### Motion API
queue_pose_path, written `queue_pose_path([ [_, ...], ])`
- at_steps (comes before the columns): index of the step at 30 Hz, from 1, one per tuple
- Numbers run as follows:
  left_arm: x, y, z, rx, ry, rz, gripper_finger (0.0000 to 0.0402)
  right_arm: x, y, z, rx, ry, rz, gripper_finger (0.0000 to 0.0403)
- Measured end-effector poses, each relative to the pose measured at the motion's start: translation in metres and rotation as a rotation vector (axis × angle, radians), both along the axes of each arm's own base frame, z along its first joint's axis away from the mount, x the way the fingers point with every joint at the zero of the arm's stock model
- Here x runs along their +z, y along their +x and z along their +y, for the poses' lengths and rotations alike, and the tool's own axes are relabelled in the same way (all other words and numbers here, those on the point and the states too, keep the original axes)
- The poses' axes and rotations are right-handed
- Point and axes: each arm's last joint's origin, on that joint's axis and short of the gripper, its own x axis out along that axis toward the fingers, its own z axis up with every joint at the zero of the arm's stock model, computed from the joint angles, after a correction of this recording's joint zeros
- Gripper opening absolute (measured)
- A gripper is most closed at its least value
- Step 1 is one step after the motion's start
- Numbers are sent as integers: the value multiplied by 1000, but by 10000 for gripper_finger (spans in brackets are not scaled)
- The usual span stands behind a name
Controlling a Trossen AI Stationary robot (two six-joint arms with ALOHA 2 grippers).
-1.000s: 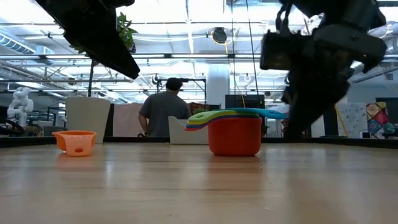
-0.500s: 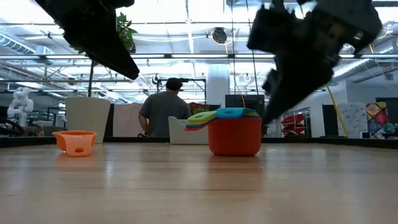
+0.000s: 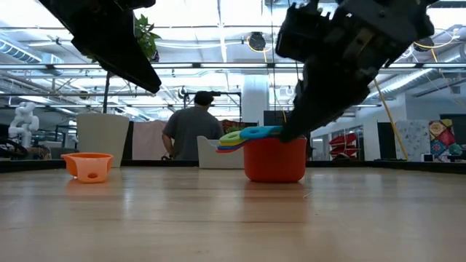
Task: Nest measuring cups in basket
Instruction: Stack the light blue measuring cup on top of the green measuring cup, then stack the orange measuring cup on top of the light blue measuring cup
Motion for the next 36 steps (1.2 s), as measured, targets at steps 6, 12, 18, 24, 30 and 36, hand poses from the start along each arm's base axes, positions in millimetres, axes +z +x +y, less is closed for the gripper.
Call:
queue_pose_path([
  [6, 0, 0, 0, -2, 3, 2, 230, -1, 9, 5, 18, -17, -57, 0],
  [12, 0, 0, 0, -2, 1, -2, 230, 4, 12, 2, 7, -55, -92, 0],
  [18, 0, 0, 0, 1, -2, -1, 230, 6, 7, 7, 41, -75, -72, 0],
  [24, -2, -3, -1, -7, 15, 28, 230, 34, -5, 21, 141, -176, -191, 0],
  [30, -12, -25, 13, 130, 56, 240, 230, 68, -23, 14, 117, -256, -249, 0],
  [36, -14, -50, 31, 422, 31, 402, 230, 78, -40, 5, 78, -337, -176, 0],
])
